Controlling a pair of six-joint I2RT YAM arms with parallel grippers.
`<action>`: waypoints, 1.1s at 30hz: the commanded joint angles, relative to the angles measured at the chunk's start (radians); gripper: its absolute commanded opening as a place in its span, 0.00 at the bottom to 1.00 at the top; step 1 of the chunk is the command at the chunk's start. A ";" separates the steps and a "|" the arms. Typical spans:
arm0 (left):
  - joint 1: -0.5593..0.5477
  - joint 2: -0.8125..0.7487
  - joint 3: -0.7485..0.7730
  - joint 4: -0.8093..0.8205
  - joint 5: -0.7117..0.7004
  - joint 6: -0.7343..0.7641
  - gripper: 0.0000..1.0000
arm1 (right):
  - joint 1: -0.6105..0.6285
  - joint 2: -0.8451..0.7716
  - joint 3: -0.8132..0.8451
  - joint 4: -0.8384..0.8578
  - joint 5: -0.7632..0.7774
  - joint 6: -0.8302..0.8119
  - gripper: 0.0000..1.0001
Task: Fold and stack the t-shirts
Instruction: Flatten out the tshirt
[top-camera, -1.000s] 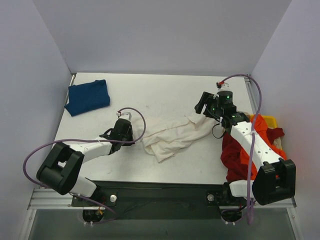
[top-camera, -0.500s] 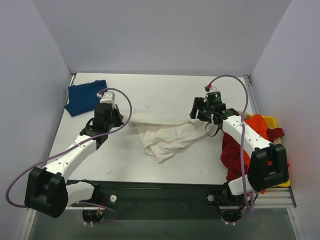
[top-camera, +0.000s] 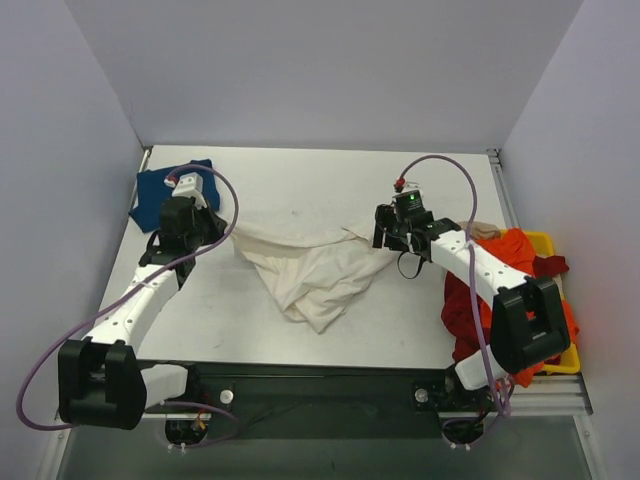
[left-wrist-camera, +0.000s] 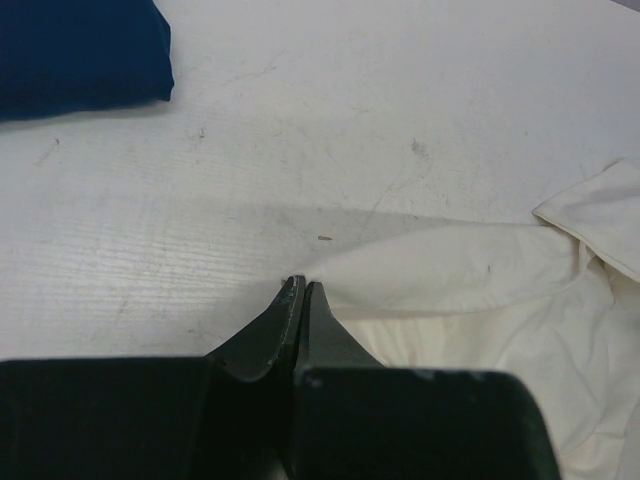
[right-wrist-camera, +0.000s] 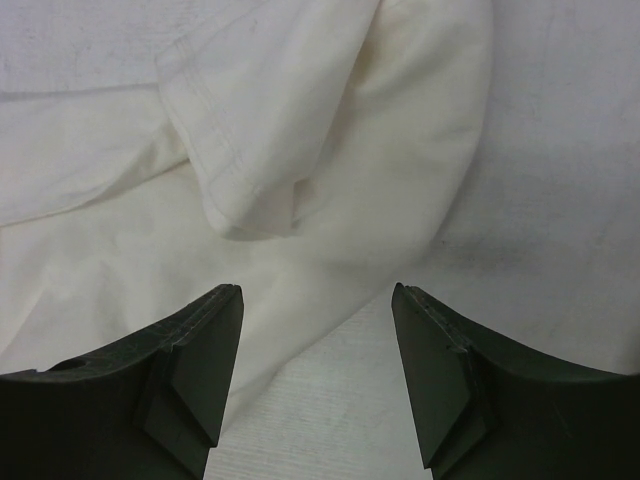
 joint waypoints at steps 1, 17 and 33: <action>0.022 -0.008 -0.003 0.079 0.066 0.012 0.00 | 0.022 0.067 0.024 0.016 -0.012 0.008 0.62; 0.062 -0.029 -0.020 0.079 0.087 0.010 0.00 | 0.029 0.240 0.185 0.034 0.040 -0.056 0.21; 0.159 -0.066 -0.012 0.073 0.112 0.004 0.00 | 0.204 -0.214 0.173 -0.203 0.572 -0.156 0.15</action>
